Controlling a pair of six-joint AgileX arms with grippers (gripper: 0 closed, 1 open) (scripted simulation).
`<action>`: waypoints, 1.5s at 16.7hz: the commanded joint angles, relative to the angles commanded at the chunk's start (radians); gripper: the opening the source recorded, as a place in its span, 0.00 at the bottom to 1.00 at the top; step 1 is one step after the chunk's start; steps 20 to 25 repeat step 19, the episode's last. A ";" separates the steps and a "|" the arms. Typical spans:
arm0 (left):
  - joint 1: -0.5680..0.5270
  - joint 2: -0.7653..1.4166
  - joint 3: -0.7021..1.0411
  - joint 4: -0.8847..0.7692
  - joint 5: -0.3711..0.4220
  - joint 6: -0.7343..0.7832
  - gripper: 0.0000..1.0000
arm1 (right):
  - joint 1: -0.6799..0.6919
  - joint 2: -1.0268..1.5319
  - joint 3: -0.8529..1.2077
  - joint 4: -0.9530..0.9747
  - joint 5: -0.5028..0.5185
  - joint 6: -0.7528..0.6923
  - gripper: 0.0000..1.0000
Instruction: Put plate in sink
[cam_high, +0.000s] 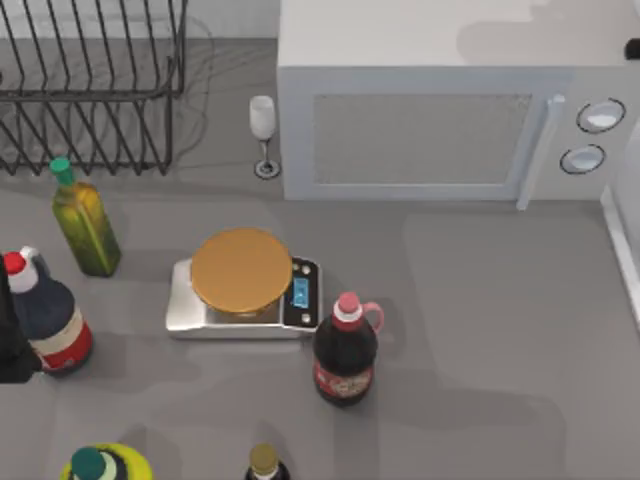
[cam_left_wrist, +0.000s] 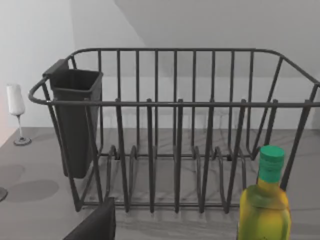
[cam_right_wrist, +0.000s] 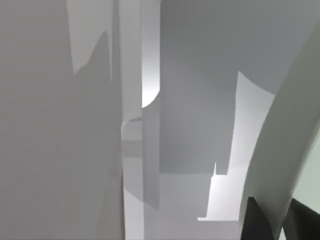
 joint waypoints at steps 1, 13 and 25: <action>0.000 0.000 0.000 0.000 0.000 0.000 1.00 | 0.000 0.000 0.000 0.000 0.000 0.000 0.08; 0.000 0.000 0.000 0.000 0.000 0.000 1.00 | 0.000 0.000 0.000 0.000 0.000 0.000 0.98; 0.000 0.000 0.000 0.000 0.000 0.000 1.00 | 0.000 0.000 0.000 0.000 0.000 0.000 1.00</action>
